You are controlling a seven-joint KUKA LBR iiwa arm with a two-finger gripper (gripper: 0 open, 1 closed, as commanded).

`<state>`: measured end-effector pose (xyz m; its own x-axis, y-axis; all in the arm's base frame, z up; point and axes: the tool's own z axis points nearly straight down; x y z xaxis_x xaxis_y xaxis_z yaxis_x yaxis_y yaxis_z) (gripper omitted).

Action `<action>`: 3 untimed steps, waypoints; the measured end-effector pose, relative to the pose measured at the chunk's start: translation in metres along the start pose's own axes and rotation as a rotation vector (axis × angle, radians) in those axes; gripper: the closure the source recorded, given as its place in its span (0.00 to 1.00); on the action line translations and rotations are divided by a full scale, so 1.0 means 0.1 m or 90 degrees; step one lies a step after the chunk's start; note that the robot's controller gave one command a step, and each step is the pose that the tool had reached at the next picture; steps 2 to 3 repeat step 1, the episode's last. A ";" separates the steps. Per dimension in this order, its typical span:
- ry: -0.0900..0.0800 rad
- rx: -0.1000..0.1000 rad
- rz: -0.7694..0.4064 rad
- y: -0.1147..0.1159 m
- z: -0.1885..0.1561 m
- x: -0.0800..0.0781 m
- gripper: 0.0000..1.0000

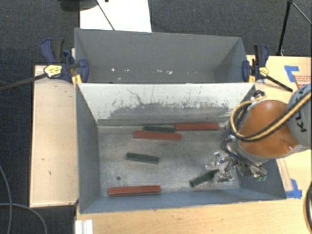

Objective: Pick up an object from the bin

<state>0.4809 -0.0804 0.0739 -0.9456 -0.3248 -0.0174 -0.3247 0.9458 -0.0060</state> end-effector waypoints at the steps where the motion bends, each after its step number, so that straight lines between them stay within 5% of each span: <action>1: 0.010 -0.004 -0.019 0.03 -1.30 -0.14 1.00; 3: 0.010 -0.004 -0.019 0.03 -1.30 -0.14 1.00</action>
Offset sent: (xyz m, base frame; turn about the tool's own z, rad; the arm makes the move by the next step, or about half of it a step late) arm 0.0000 0.0000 0.0000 0.0000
